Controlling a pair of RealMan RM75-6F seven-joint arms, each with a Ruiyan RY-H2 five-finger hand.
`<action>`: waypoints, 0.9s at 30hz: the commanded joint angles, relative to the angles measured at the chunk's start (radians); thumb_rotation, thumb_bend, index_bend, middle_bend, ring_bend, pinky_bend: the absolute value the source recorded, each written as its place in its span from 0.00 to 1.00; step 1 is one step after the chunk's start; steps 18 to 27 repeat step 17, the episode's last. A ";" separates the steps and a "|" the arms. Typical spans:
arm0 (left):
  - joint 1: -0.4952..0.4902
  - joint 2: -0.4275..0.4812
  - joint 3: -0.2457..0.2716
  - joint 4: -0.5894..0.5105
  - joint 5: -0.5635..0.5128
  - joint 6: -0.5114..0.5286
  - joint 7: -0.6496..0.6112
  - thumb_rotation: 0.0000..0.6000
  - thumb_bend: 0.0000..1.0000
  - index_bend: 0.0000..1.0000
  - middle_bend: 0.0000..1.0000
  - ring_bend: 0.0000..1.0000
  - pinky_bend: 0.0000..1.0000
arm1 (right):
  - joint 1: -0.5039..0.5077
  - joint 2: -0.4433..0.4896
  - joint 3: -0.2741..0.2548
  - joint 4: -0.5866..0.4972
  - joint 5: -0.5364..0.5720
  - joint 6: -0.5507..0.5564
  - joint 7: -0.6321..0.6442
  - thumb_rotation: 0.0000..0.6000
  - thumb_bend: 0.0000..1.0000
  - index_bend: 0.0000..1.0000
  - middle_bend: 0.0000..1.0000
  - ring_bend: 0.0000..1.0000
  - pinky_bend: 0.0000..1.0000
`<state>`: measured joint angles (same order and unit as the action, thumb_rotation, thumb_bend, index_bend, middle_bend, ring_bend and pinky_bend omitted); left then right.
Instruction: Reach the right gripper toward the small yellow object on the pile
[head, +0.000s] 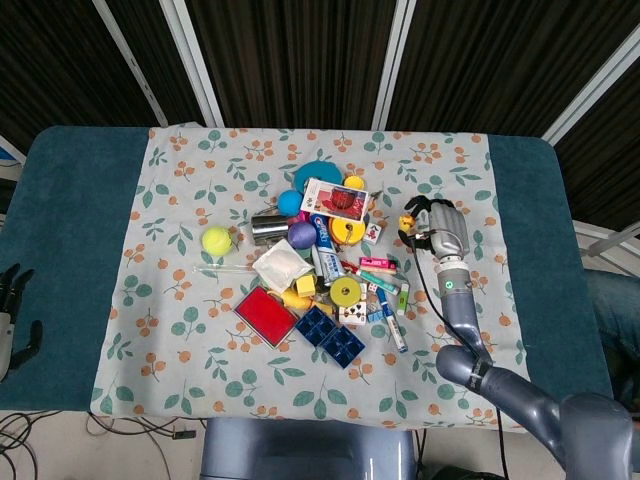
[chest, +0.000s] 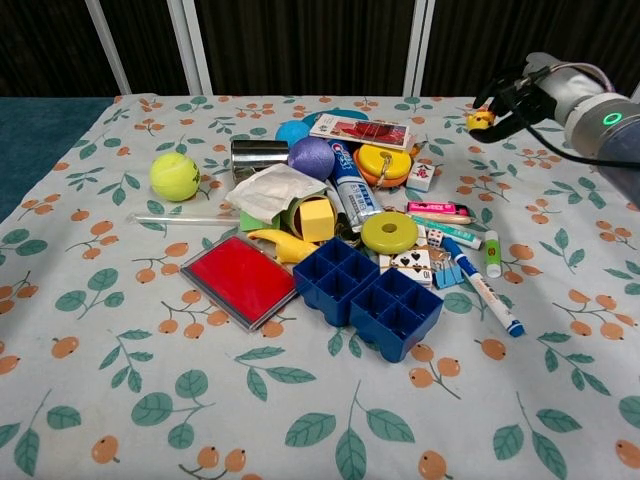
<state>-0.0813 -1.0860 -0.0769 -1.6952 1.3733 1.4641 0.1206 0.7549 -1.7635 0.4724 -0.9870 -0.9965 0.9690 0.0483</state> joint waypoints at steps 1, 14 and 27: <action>0.000 -0.001 0.002 0.000 0.002 -0.001 0.004 1.00 0.51 0.07 0.00 0.00 0.04 | -0.092 0.144 0.017 -0.226 0.001 0.080 -0.015 1.00 0.45 0.43 0.56 0.32 0.21; 0.000 -0.005 0.002 0.001 0.000 0.000 0.010 1.00 0.51 0.07 0.00 0.00 0.04 | -0.279 0.462 0.008 -0.652 -0.071 0.137 0.148 1.00 0.45 0.43 0.56 0.32 0.21; -0.001 -0.006 0.003 0.003 0.000 -0.001 0.013 1.00 0.51 0.07 0.00 0.00 0.04 | -0.304 0.512 0.011 -0.709 -0.063 0.130 0.184 1.00 0.45 0.43 0.56 0.32 0.21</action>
